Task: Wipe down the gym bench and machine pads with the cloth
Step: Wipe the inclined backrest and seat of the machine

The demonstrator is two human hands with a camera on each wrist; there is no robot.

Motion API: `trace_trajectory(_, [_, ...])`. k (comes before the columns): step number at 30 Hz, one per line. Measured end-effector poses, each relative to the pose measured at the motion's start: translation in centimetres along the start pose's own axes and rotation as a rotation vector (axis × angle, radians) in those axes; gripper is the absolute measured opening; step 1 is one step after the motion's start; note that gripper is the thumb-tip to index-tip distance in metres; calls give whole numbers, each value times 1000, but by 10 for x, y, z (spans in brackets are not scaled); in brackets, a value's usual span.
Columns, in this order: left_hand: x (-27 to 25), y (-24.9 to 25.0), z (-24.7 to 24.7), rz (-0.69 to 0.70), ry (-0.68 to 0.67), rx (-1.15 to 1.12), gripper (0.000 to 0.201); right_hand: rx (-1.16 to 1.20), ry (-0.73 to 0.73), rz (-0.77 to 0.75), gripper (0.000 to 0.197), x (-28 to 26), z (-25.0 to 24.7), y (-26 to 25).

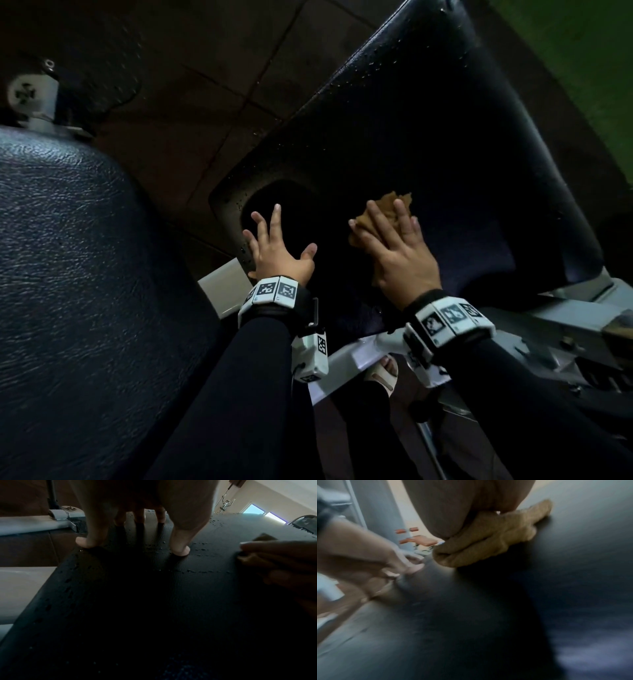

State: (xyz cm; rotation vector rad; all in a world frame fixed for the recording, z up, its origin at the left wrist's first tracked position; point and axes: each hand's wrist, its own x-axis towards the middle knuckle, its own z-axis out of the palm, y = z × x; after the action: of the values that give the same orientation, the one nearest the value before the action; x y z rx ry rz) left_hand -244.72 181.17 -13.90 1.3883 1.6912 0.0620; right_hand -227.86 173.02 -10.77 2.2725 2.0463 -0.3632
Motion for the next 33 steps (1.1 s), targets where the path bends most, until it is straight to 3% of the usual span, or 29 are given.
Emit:
trace_trajectory(3, [0,0,0,0,3,-4,92,15,24,122,66,3,-15,22])
trace_trajectory(7, [-1,0,1,-7,1,7,92,27,56,250,60,42,-26,23])
trace_trajectory(13, [-1,0,2,-19,5,-2,92,-34,-28,128,63,93,-22,-5])
trace_trajectory(19, [0,-2,6,-13,15,-34,93,-58,-133,69,74,64,-24,3])
trace_trajectory(24, [1,-3,5,-17,-8,-32,94,-147,-190,78,71,57,-27,10])
trace_trajectory(29, [1,-2,4,-26,-33,-34,93,-34,-80,269,72,111,-46,13])
trace_trajectory(33, [0,0,3,-24,-49,-27,93,7,-79,300,69,174,-58,6])
